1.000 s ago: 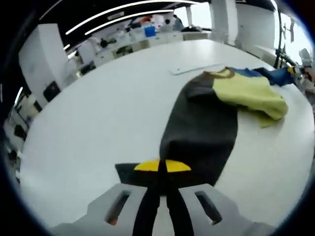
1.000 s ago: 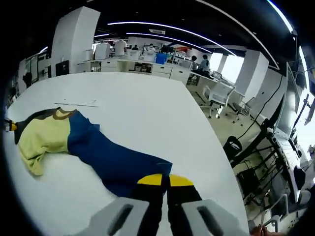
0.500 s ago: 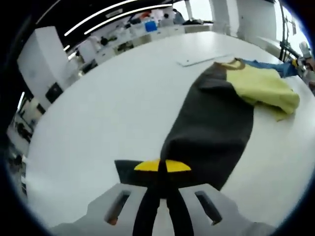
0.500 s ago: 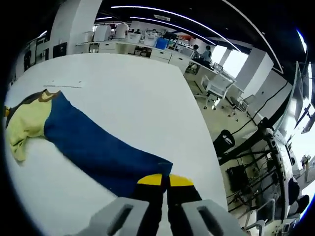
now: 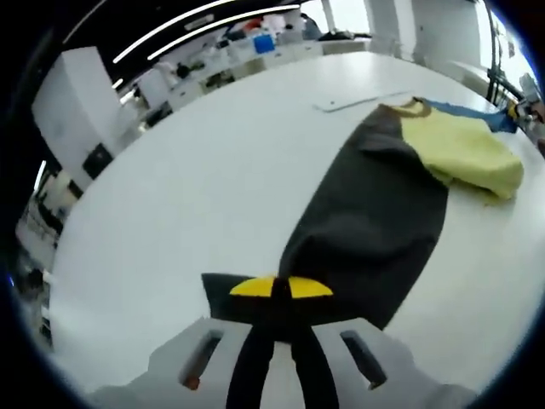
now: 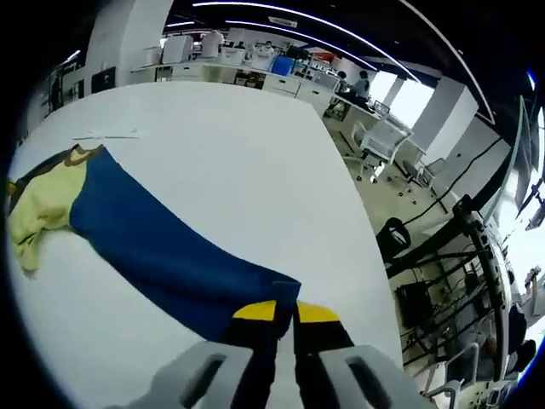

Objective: Fold the garment on the visible template until the final outline fits inside the template.

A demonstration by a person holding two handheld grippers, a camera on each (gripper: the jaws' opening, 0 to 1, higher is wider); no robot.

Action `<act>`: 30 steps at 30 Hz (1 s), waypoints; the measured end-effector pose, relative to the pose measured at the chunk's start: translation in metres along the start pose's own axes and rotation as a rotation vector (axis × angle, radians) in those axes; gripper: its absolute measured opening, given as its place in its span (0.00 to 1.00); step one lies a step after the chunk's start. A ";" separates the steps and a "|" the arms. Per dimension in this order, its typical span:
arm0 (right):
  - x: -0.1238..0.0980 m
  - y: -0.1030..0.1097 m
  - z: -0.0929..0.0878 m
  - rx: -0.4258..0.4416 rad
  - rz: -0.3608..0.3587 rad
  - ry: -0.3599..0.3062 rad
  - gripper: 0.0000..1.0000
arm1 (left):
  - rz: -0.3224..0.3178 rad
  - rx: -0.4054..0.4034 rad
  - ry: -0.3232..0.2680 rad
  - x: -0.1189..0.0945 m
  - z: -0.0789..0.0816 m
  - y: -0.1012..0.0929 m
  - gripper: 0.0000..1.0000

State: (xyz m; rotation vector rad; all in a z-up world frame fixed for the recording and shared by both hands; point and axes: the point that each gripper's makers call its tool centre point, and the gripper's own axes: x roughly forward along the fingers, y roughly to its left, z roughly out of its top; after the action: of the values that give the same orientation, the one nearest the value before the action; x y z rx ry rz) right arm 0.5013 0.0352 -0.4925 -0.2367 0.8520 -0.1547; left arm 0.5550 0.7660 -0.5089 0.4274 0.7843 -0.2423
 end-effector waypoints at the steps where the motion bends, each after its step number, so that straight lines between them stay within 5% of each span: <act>1: -0.002 0.005 0.004 0.018 0.019 -0.031 0.17 | -0.005 -0.002 -0.013 -0.001 0.002 -0.002 0.19; 6: -0.017 0.031 0.022 0.119 0.129 -0.141 0.37 | -0.049 0.011 -0.068 -0.014 0.015 -0.016 0.33; 12: -0.040 0.064 0.036 0.126 0.246 -0.218 0.55 | -0.144 -0.036 -0.198 -0.030 0.042 -0.044 0.53; 18: -0.062 0.108 0.045 0.129 0.399 -0.253 0.73 | -0.213 -0.055 -0.255 -0.040 0.056 -0.067 0.75; 25: -0.101 0.189 0.054 -0.002 0.599 -0.319 0.82 | -0.270 -0.032 -0.351 -0.057 0.076 -0.091 0.97; 30: -0.123 0.234 0.057 -0.066 0.689 -0.355 0.83 | -0.308 -0.024 -0.359 -0.068 0.083 -0.105 0.99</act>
State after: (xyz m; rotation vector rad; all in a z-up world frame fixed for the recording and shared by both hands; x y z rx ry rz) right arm 0.4743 0.2970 -0.4297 -0.0193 0.5450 0.5468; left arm 0.5219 0.6382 -0.4373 0.2281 0.4960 -0.5801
